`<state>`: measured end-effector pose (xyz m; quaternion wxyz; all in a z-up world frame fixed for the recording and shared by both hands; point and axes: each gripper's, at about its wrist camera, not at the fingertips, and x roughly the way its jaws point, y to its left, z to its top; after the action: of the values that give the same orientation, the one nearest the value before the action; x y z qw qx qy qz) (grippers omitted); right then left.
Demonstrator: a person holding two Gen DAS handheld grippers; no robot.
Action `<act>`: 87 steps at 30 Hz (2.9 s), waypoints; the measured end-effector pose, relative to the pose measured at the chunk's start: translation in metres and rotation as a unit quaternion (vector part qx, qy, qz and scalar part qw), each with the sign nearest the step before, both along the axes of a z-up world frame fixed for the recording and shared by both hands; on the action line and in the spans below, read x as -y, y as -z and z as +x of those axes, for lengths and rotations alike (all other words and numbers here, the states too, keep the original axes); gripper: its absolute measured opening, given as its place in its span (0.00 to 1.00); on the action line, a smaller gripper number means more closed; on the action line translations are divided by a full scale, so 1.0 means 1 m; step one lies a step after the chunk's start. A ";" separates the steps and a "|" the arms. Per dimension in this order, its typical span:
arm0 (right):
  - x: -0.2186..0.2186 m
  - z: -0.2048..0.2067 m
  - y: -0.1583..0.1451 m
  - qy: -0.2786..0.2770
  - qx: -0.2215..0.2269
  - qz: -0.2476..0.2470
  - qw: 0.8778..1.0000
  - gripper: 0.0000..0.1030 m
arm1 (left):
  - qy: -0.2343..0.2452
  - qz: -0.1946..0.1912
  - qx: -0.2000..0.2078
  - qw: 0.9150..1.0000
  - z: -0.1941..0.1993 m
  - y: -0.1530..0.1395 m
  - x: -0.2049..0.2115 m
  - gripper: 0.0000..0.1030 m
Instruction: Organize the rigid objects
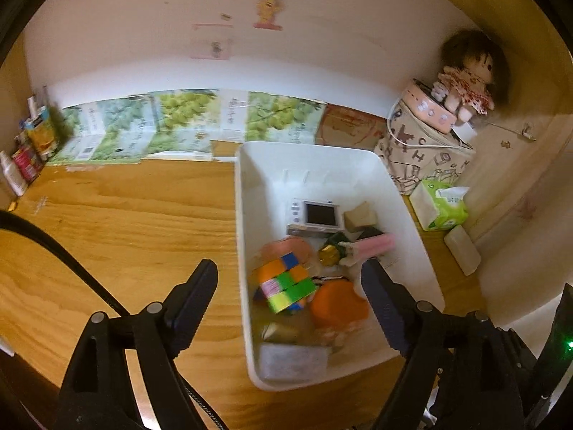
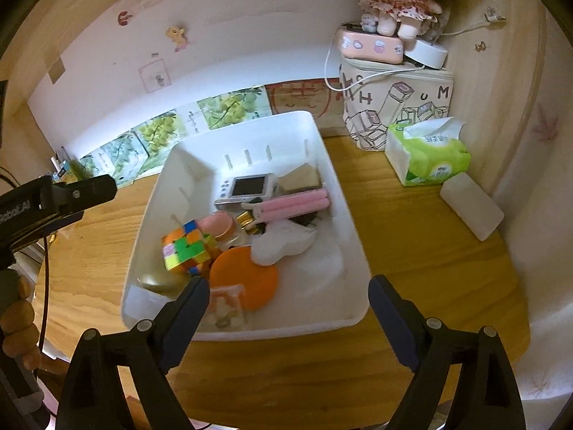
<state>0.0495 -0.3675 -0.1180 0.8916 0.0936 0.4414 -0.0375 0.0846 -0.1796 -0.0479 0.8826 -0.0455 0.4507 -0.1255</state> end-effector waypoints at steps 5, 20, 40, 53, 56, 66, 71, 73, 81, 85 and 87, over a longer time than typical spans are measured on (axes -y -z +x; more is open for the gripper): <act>-0.029 -0.011 -0.003 -0.020 0.005 0.009 1.000 0.88 | -0.022 0.012 -0.005 1.000 -0.026 0.000 -0.032 0.82; -0.114 -0.041 -0.045 -0.091 0.020 0.032 0.995 0.88 | -0.127 0.002 -0.026 0.992 -0.091 -0.012 -0.123 0.82; -0.125 -0.056 -0.059 -0.081 0.015 0.032 0.996 0.88 | -0.083 0.050 0.032 0.995 -0.101 -0.033 -0.098 0.90; -0.121 -0.047 -0.061 -0.067 0.029 0.004 0.997 1.00 | -0.079 0.047 0.055 0.994 -0.091 -0.038 -0.093 0.99; -0.122 -0.045 -0.063 -0.069 0.032 -0.001 0.997 1.00 | -0.080 0.056 0.060 0.993 -0.091 -0.040 -0.092 0.99; -0.123 -0.041 -0.062 -0.076 0.026 -0.005 0.997 1.00 | -0.094 0.069 0.061 0.991 -0.093 -0.041 -0.094 0.99; -0.125 -0.042 -0.059 -0.084 0.017 -0.004 0.996 1.00 | -0.091 0.077 0.053 0.991 -0.097 -0.038 -0.091 0.99; -0.126 -0.042 -0.058 -0.088 0.013 -0.005 0.996 1.00 | -0.092 0.080 0.051 0.991 -0.100 -0.038 -0.090 0.99; -0.130 -0.048 -0.054 -0.100 -0.002 -0.005 0.995 1.00 | -0.090 0.088 0.045 0.991 -0.108 -0.035 -0.088 0.99; -0.131 -0.051 -0.053 -0.105 -0.006 -0.004 0.994 1.00 | -0.091 0.090 0.045 0.991 -0.111 -0.036 -0.089 0.99; -0.132 -0.052 -0.053 -0.107 -0.007 -0.005 0.994 1.00 | -0.091 0.090 0.046 0.991 -0.113 -0.036 -0.089 0.99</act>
<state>-0.0026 -0.2357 -0.0649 0.8878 0.0410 0.4551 0.0552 -0.0284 -0.0908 -0.0115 0.9106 -0.0011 0.4132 -0.0054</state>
